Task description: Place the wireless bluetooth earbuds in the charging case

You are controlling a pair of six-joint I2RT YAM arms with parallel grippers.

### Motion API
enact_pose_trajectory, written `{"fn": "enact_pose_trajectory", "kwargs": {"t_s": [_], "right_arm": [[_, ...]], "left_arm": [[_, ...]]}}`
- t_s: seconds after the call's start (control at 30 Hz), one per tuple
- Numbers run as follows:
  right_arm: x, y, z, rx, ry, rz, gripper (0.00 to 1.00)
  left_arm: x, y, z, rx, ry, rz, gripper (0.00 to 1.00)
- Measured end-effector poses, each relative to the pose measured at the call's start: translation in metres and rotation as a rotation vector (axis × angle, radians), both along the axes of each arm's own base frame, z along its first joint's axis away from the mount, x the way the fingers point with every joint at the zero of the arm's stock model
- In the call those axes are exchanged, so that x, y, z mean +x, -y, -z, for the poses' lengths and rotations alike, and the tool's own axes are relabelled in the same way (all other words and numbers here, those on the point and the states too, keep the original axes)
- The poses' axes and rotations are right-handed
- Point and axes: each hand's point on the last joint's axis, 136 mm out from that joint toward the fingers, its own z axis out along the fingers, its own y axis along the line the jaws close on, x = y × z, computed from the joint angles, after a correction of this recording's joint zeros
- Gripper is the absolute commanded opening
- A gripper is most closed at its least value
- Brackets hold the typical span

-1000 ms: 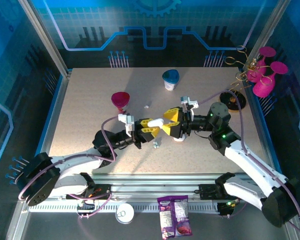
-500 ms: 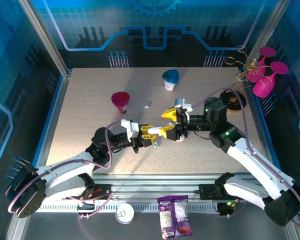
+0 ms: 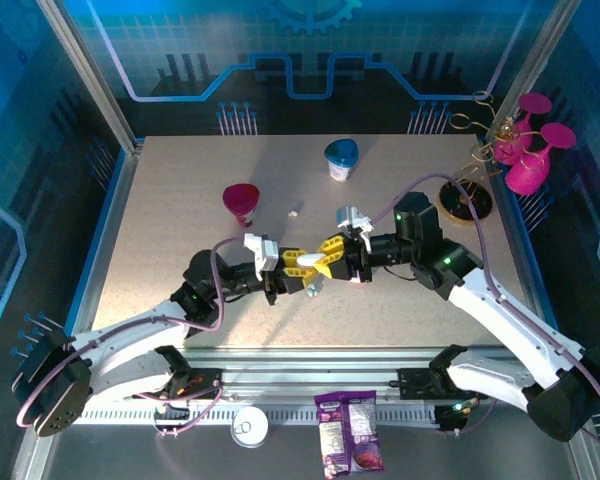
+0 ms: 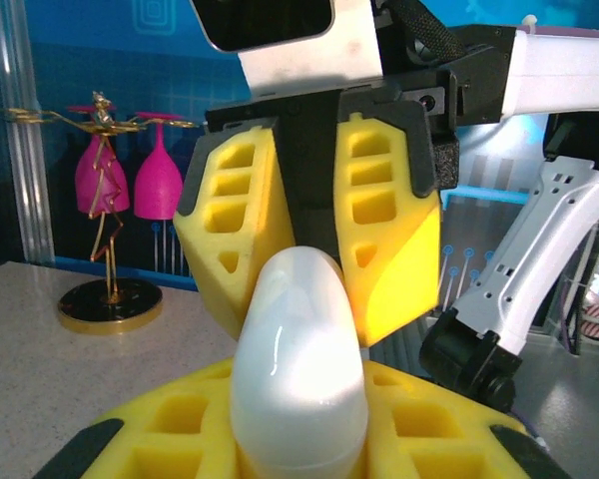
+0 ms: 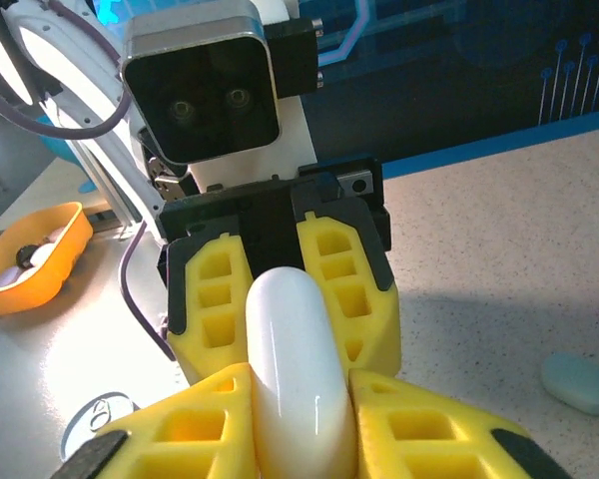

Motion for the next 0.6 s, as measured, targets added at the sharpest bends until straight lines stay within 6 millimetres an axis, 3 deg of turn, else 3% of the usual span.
{"fn": "enact_pose_trajectory", "kwargs": {"t_s": [0.07, 0.23, 0.37, 0.6], "right_arm": [[0.0, 0.0, 0.0, -0.002, 0.001, -0.001, 0.13], [0.001, 0.001, -0.001, -0.004, 0.003, 0.005, 0.11], [0.001, 0.0, -0.008, 0.026, 0.009, 0.01, 0.1], [0.004, 0.0, -0.015, 0.089, 0.008, 0.03, 0.09]], "left_arm": [[-0.001, 0.001, 0.0, -0.003, -0.011, 0.009, 0.13], [0.0, 0.001, 0.0, -0.006, -0.024, 0.014, 0.36], [0.003, 0.002, 0.002, -0.006, -0.043, 0.01, 0.45], [0.004, 0.002, -0.005, -0.038, -0.044, 0.007, 0.47]]}}
